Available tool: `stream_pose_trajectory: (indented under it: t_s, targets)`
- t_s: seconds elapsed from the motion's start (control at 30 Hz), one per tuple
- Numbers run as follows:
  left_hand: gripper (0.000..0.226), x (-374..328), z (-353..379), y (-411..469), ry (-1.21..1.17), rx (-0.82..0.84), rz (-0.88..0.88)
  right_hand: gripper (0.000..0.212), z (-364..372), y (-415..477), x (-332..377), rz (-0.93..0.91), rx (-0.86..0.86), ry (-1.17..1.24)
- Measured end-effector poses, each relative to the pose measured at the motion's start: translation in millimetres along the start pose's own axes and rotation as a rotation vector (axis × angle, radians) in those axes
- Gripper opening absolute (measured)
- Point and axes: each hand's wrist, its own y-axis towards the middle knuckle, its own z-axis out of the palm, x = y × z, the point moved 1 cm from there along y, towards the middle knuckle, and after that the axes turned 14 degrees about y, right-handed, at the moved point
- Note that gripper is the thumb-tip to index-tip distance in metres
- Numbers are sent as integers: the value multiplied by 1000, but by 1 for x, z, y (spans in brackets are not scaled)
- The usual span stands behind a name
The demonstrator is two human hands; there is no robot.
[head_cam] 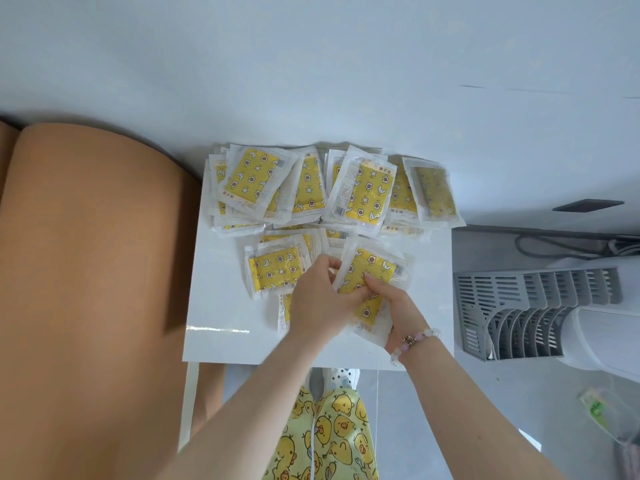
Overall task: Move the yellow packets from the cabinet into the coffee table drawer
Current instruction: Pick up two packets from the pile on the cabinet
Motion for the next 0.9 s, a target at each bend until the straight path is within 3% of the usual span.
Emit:
stream_pose_trajectory:
  t_s: [0.1,0.13,0.2,0.27,0.3,0.43,0.6,0.9]
  targets:
    - [49,-2,-31,23,52,368,15,21,1,-1,3,-10,18,75]
    - [50,1,-40,32,79,418,20,19,0,-2,5,-17,7,93]
    - [51,15,-54,50,175,306,-36,14,-4,-1,9,-35,-41,88]
    - [56,38,-63,62,431,73,-105,12,-8,-2,11,-44,-78,67]
    - [62,50,-65,67,562,34,-105,12,-10,-2,10,-48,-91,61]
    - [85,72,-55,78,775,131,-9,10,-15,-4,11,-56,-110,59]
    - [80,75,-47,82,900,-39,50,13,-21,-4,9,-47,-128,24]
    - [54,75,-34,70,1104,-101,97,18,-14,0,5,-40,-127,10]
